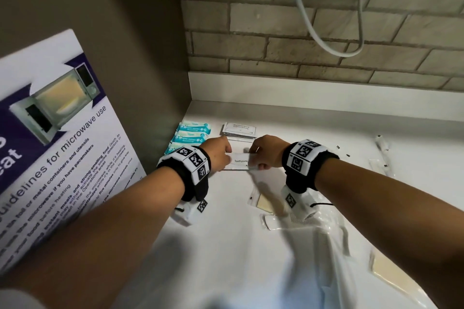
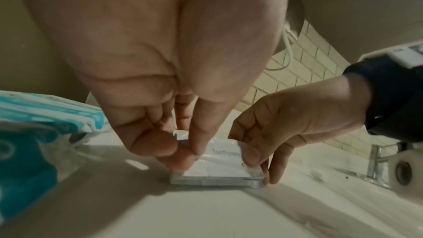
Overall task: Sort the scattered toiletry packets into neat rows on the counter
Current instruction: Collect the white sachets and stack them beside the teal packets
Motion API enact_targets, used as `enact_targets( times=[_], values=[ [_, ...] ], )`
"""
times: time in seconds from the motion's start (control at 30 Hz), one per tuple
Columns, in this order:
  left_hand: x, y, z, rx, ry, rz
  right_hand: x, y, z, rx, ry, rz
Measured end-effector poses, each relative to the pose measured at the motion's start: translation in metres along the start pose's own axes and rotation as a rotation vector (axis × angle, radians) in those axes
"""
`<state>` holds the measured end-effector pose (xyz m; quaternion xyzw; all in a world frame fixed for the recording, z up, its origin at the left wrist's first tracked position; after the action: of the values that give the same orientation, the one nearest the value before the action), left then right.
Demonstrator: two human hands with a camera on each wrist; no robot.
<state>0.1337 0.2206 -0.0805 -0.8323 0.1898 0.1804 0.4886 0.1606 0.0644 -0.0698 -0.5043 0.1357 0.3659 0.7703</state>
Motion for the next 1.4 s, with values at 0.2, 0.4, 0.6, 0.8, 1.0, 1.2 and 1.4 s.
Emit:
enact_targets(
  times=[0.2,0.4,0.6,0.8,1.0,1.2,1.4],
  values=[
    [0.012,-0.002,-0.003,0.152,0.024,0.02,0.011,0.001,-0.001,-0.065,0.052,0.025],
    [0.01,-0.009,-0.008,0.205,0.042,0.051,0.01,0.002,-0.003,-0.016,0.014,0.008],
    [0.012,-0.011,-0.01,0.233,0.034,0.108,0.007,-0.001,0.005,-0.209,0.02,0.005],
    [0.021,-0.016,-0.015,0.332,0.016,0.105,0.016,-0.002,0.009,-0.355,0.042,0.001],
    [0.031,-0.021,-0.011,0.333,0.005,0.075,0.026,-0.006,0.014,-0.379,0.046,-0.03],
    [0.037,-0.025,-0.003,0.347,-0.001,0.049,0.039,-0.007,0.021,-0.375,0.053,-0.053],
    [0.043,-0.025,-0.002,0.337,0.029,0.01,0.044,-0.01,0.019,-0.354,0.056,-0.086]
  ],
)
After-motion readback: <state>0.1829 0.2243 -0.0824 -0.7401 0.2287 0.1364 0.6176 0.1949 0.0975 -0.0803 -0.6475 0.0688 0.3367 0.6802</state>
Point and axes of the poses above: each hand's wrist, its own x-axis towards the middle knuckle, its own y-axis out of the palm, z = x × y, the point moved 2 cm from there along x, towards the middle knuckle, and after that the axes turned 14 degrees about z, right-handed, at the moved point
